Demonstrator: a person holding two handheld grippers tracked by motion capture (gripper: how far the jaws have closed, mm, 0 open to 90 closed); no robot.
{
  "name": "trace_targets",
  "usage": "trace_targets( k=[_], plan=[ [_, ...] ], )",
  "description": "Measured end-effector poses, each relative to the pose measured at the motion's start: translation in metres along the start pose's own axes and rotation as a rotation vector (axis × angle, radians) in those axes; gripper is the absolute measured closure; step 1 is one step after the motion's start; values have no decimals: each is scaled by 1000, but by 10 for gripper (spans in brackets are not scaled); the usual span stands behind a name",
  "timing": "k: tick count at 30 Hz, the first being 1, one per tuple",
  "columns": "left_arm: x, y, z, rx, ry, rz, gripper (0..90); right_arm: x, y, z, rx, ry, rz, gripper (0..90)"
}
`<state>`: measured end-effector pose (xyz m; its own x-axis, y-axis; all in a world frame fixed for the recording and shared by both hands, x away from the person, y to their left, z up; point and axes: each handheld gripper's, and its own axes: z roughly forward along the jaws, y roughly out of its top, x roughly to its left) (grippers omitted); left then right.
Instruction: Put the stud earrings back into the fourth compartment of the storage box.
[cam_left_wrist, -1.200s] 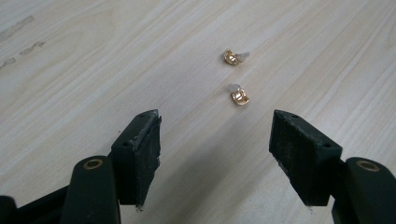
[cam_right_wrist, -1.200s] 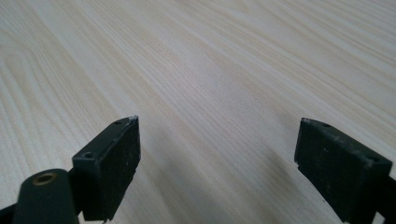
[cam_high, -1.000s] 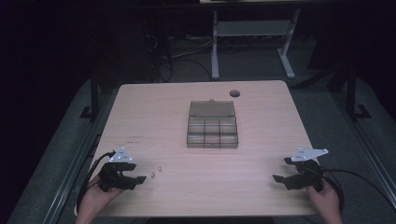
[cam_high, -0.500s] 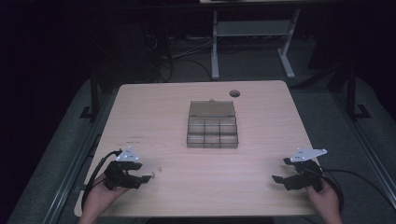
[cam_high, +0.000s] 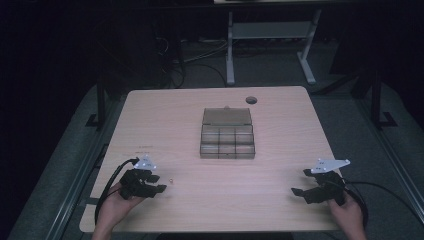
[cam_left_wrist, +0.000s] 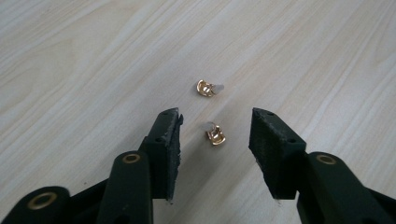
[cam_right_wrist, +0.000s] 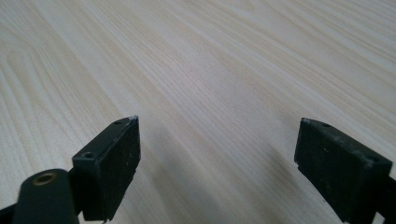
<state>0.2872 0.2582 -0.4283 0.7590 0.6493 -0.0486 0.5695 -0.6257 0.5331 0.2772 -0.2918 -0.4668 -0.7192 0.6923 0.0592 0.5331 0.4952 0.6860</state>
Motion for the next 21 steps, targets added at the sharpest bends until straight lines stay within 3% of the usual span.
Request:
trace_targets(
  k=[9, 21],
  plan=[
    [7, 5, 11, 24, -1, -58, 689, 1, 1, 1, 3, 2, 8, 140],
    [8, 4, 17, 62, -23, -65, 764, 1, 1, 0, 2, 2, 6, 139]
  ],
)
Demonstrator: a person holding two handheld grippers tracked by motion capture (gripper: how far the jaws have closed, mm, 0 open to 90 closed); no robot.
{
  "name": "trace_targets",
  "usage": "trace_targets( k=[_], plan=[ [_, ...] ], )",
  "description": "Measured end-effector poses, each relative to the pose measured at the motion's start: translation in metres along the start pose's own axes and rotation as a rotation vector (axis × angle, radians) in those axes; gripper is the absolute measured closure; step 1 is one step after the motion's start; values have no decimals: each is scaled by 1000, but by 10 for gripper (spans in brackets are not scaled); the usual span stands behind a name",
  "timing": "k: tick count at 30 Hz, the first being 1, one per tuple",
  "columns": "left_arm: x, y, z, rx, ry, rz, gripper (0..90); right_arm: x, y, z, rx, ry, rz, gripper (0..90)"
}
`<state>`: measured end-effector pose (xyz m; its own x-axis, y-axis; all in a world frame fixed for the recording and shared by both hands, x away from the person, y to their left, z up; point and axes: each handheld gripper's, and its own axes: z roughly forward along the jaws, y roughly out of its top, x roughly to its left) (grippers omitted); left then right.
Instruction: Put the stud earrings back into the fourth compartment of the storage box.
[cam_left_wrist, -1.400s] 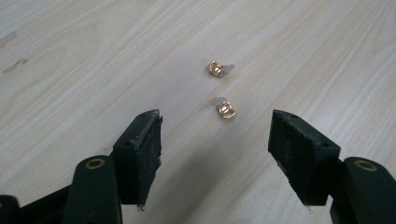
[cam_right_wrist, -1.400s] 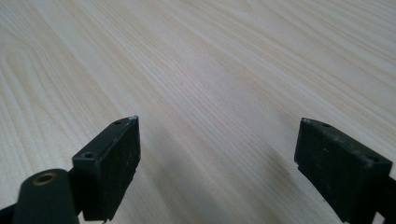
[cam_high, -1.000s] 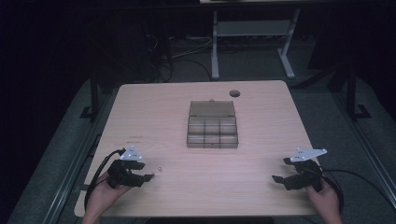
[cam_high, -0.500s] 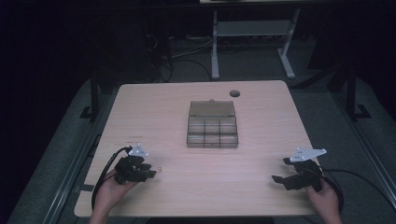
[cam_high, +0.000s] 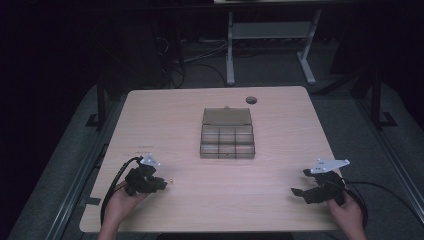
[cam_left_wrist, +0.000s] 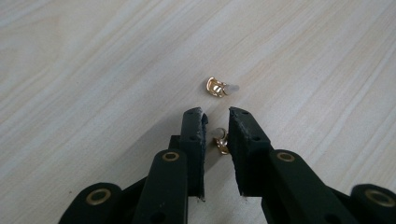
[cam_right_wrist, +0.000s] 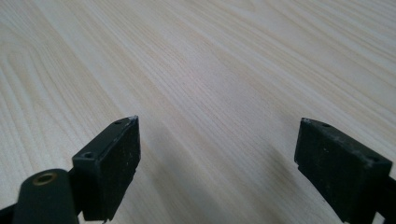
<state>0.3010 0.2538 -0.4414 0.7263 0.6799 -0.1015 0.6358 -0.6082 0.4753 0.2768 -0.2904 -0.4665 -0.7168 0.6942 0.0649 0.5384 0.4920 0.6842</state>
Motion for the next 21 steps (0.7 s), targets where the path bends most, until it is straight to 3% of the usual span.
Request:
trace_targets(
  k=[6, 15, 21],
  plan=[
    [0, 2, 2, 18, -14, 6, 836, 0, 0, 0, 4, 0, -6, 139],
    [-1, 2, 2, 25, -25, 0, 847, 0, 0, 0, 4, 0, -6, 140],
    [-3, 5, -5, -4, -39, -5, 847, 1, 0, 0, -5, -2, -5, 139]
  ],
)
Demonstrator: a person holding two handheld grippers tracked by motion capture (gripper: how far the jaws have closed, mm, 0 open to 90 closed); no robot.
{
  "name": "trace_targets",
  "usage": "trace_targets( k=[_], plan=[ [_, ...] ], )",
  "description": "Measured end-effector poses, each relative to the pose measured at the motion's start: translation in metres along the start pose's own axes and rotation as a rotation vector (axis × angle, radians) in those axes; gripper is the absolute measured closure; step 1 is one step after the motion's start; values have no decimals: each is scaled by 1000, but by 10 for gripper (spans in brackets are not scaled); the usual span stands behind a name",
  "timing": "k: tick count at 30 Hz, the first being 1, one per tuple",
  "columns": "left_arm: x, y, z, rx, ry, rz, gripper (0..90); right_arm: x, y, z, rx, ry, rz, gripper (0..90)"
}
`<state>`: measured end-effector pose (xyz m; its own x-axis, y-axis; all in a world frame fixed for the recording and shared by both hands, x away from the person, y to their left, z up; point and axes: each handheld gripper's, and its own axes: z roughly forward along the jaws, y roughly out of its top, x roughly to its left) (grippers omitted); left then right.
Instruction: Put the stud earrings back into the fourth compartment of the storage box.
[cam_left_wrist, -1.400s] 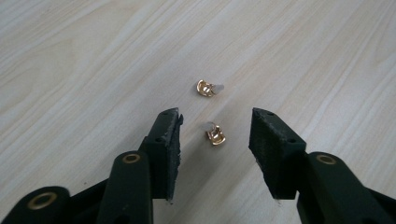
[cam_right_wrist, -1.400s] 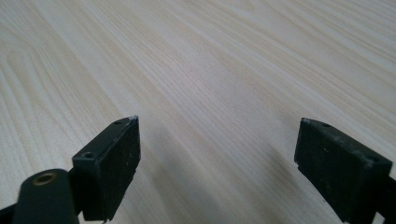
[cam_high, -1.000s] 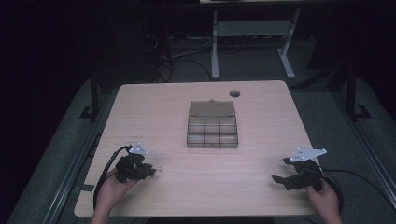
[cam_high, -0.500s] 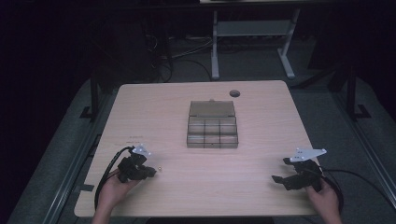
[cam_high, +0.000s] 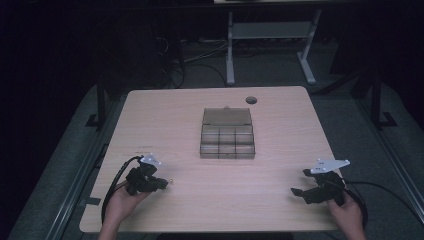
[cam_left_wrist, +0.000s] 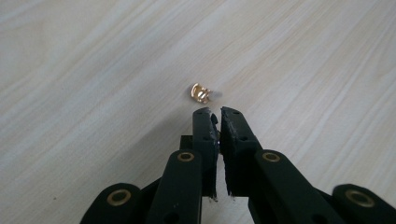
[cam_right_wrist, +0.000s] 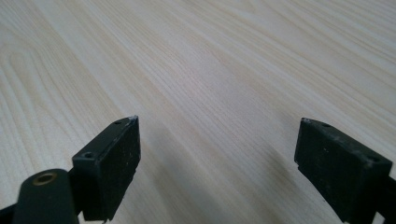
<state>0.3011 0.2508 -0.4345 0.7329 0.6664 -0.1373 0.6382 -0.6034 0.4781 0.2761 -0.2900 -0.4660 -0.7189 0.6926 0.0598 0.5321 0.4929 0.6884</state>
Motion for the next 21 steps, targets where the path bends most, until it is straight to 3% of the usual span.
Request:
trace_targets(
  k=[7, 13, 21],
  plan=[
    [-4, 17, -7, -26, -24, 24, 847, 2, 0, 0, -5, 6, -6, 139],
    [-8, 35, -8, -19, -32, 50, 847, 2, 0, -1, -9, 9, -1, 140],
    [-10, 79, -6, -4, -72, 87, 846, 1, -1, -1, -9, 26, 6, 139]
  ],
)
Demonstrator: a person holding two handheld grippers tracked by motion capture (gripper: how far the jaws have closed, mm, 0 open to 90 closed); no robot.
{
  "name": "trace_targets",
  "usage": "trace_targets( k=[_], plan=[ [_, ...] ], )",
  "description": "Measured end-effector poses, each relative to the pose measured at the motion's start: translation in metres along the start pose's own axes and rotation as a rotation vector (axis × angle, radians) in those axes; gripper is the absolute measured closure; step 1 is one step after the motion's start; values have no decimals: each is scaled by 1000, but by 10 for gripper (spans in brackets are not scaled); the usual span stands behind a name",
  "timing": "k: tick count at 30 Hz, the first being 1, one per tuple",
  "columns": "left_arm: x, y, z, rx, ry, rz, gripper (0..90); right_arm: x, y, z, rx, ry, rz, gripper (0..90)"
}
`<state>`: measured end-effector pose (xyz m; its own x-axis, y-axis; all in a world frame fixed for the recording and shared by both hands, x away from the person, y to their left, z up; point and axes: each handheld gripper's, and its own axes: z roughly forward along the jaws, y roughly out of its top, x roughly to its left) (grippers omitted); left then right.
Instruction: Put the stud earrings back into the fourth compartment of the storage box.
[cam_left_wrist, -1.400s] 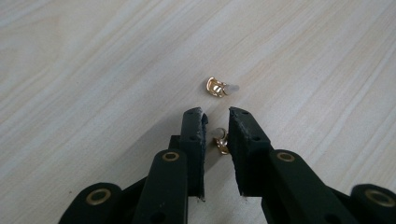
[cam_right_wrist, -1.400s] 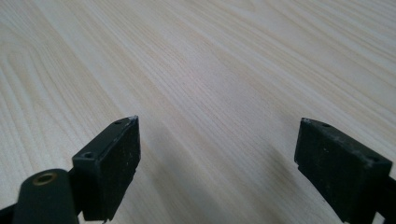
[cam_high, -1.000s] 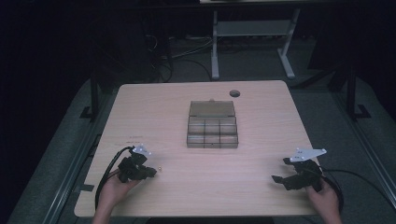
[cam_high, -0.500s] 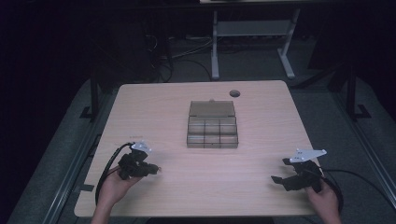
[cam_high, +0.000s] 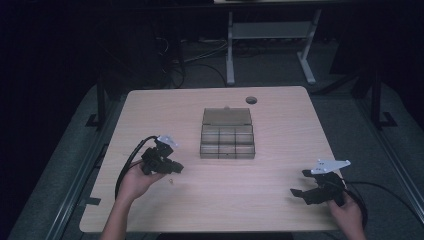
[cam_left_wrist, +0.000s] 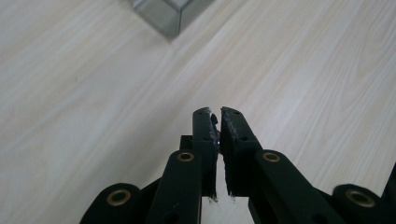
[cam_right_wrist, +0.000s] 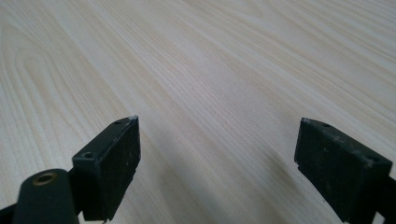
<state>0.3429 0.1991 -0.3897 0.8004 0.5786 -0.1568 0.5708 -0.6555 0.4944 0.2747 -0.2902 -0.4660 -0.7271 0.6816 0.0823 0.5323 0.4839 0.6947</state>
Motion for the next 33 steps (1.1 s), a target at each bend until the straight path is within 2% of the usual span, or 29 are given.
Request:
trace_targets(
  k=[7, 8, 12, 15, 16, 18, 26, 33],
  plan=[
    [3, 26, 5, -12, -32, 2, 846, 0, 0, 0, -7, 4, -10, 140],
    [3, 26, 5, -12, -32, 2, 846, 0, 0, 0, -7, 4, -10, 140],
    [2, 45, 8, 4, -35, 29, 846, 1, 0, 0, -6, 8, -13, 139],
    [2, 55, 11, 1, -38, 28, 846, 1, 0, 0, -10, 9, -11, 139],
    [2, 59, 12, -1, -42, 16, 846, 1, 0, -1, -11, 9, -9, 140],
    [3, 65, 14, 8, -38, 25, 846, 1, 0, -1, -12, 9, -9, 140],
    [5, 89, 22, 14, -48, 20, 848, 1, 0, -1, -17, 12, -14, 140],
    [8, 103, 39, 43, -33, 13, 848, 1, 0, -1, -20, 16, -15, 139]
  ],
)
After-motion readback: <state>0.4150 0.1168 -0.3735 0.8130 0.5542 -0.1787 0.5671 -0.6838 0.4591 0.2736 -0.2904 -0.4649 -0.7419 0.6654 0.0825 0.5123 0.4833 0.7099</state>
